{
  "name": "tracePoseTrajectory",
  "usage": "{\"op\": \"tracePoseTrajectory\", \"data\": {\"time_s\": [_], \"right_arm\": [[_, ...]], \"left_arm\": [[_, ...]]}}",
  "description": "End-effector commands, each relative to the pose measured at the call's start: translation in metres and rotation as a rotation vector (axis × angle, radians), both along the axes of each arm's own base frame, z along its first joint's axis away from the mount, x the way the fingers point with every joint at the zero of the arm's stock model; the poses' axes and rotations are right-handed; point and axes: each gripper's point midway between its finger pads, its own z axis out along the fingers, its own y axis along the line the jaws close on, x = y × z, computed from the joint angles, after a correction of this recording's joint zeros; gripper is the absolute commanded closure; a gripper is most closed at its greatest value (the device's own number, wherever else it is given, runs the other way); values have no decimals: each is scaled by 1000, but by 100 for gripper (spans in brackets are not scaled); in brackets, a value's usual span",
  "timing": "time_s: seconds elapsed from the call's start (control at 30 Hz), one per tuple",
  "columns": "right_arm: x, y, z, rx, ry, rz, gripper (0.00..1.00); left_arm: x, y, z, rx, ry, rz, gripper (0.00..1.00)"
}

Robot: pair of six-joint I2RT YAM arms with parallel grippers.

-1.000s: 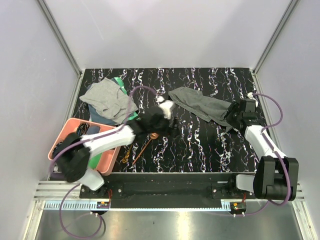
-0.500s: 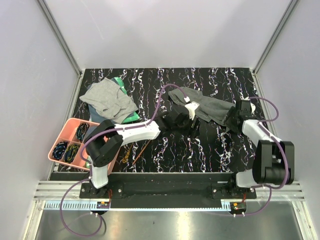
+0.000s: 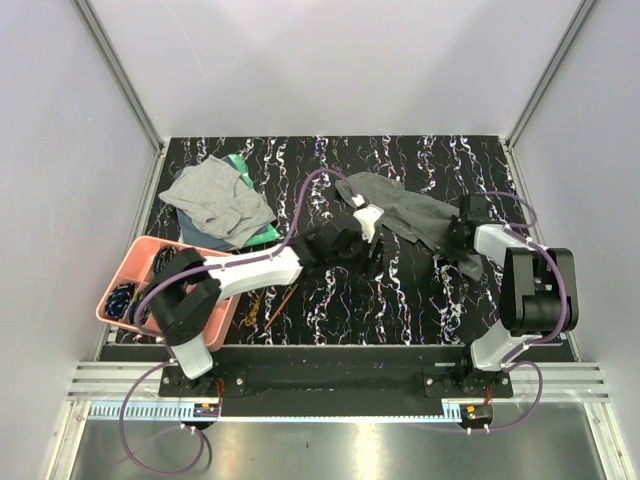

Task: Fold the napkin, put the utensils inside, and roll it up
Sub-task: Flatten the napkin out

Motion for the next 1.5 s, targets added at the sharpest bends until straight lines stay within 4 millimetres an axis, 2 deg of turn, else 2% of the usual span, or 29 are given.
{"op": "tracePoseTrajectory", "data": {"time_s": [0.0, 0.03, 0.07, 0.1, 0.17, 0.2, 0.3, 0.33, 0.37, 0.43, 0.47, 0.5, 0.53, 0.57, 0.63, 0.67, 0.77, 0.8, 0.83, 0.87, 0.9, 0.93, 0.97, 1.0, 1.03, 1.07, 1.23, 1.47], "right_arm": [[-8, 84, 5, 152, 2, 215, 100], [-14, 99, 4, 175, 15, 241, 100], [-21, 117, 4, 207, 29, 283, 100], [-32, 139, 3, 223, 47, 342, 100], [-44, 166, 4, 250, 64, 401, 100], [-56, 189, 6, 256, 70, 470, 100], [-69, 218, 13, 298, 80, 540, 100], [-73, 225, 17, 317, 83, 558, 100], [-73, 226, 22, 323, 70, 561, 100], [-64, 214, 27, 256, 31, 539, 100], [-56, 209, 41, 231, -12, 530, 100], [-55, 199, 44, 200, -6, 511, 100], [-44, 182, 49, 177, -27, 470, 100], [-37, 174, 58, 175, -55, 453, 100], [-27, 155, 60, 163, -66, 415, 100], [-20, 139, 59, 154, -69, 378, 100], [-11, 118, 48, 128, -50, 346, 100], [-9, 116, 45, 128, -42, 342, 100], [-8, 115, 43, 133, -38, 346, 100], [-7, 114, 36, 135, -21, 346, 100], [-6, 114, 33, 137, -15, 345, 100], [-6, 115, 30, 139, -10, 346, 100], [-5, 114, 25, 139, 0, 344, 100], [-5, 112, 22, 139, 4, 338, 100], [-4, 109, 20, 137, 9, 328, 100], [-4, 107, 16, 132, 13, 321, 100], [-6, 92, 7, 98, 34, 278, 100], [-8, 89, 12, 102, 18, 273, 99]], "left_arm": [[18, 28, 33, -43, -85, 75, 29], [19, 33, 34, -44, -89, 85, 30], [16, 43, 24, -13, -74, 96, 30], [15, 47, 31, -23, -81, 101, 30], [19, 67, 31, 1, -94, 152, 31], [21, 75, 31, 4, -98, 172, 31], [19, 99, 35, 8, -113, 225, 32], [18, 107, 33, 16, -118, 242, 33], [16, 112, 41, 4, -132, 252, 33], [14, 120, 40, 6, -141, 261, 33], [13, 120, 44, -2, -150, 257, 33], [13, 120, 43, 2, -154, 253, 33], [13, 119, 44, 1, -154, 246, 34], [13, 117, 37, 16, -143, 238, 34], [16, 111, 35, 14, -136, 225, 35], [20, 105, 28, 22, -129, 222, 36], [32, 86, 23, -3, -129, 203, 37], [34, 81, 22, -4, -133, 191, 38], [42, 73, 29, -14, -151, 192, 38], [48, 68, 20, 0, -148, 192, 39], [52, 63, 19, 5, -161, 182, 40], [60, 54, 28, -11, -189, 178, 42], [64, 49, 18, 10, -184, 172, 42], [67, 44, 17, 24, -203, 156, 42], [74, 36, 25, 17, -230, 158, 42], [77, 32, 14, 42, -229, 148, 42], [92, 5, 0, 91, -278, 66, 43], [100, -13, -29, 161, -263, -37, 46]]}}
